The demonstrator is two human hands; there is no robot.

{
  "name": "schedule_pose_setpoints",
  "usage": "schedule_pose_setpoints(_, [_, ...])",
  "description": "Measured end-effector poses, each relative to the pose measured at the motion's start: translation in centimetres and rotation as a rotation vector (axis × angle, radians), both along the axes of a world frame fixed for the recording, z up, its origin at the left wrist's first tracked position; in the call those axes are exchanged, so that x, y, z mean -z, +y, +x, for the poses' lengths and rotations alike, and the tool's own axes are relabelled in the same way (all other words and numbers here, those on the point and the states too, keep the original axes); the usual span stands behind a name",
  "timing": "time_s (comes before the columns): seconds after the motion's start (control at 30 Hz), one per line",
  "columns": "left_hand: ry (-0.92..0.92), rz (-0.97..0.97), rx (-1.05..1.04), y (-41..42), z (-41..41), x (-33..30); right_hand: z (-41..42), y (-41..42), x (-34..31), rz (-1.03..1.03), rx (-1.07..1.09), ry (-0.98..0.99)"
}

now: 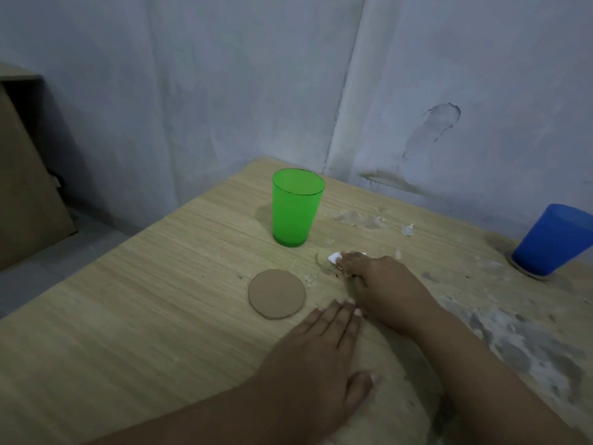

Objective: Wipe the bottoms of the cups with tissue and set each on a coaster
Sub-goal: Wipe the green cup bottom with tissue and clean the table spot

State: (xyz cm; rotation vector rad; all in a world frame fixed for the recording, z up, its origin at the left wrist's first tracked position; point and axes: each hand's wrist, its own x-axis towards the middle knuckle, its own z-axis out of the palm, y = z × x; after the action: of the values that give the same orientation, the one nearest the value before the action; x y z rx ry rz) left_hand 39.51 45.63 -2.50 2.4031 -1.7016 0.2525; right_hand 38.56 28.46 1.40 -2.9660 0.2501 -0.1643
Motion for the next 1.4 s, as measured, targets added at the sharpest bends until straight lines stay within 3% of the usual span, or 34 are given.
schedule_pose_setpoints(0.27, [0.010, 0.005, -0.048, 0.1, 0.0, 0.1, -0.1, 0.3, 0.1, 0.083, -0.100, 0.076])
schedule_pose_setpoints(0.47, [0.039, -0.022, -0.054, -0.2, 0.0, 0.3, 2.0, 0.3, -0.5, 0.027, -0.024, 0.079])
schedule_pose_setpoints(0.67, [0.060, -0.006, -0.055, 0.0, 0.0, 0.1, 0.7, -0.5, -0.3, 0.161, -0.070, 0.118])
schedule_pose_setpoints(0.83, [0.094, 0.003, -0.037, 0.0, 0.4, -0.2, 3.2, 0.8, -1.0, 0.033, -0.055, 0.098])
schedule_pose_setpoints(1.0, [0.099, 0.003, -0.049, 0.2, 0.4, -0.4, 1.4, 0.5, -0.6, 0.140, -0.115, 0.133])
schedule_pose_setpoints(1.13, [0.124, -0.057, -0.003, 0.1, 0.6, 0.1, 1.1, -0.8, -1.2, 0.038, 0.012, 0.109])
schedule_pose_setpoints(1.4, [0.100, -0.073, -0.028, 0.0, 0.4, 0.4, -0.7, -0.5, -1.5, 0.113, -0.076, 0.181])
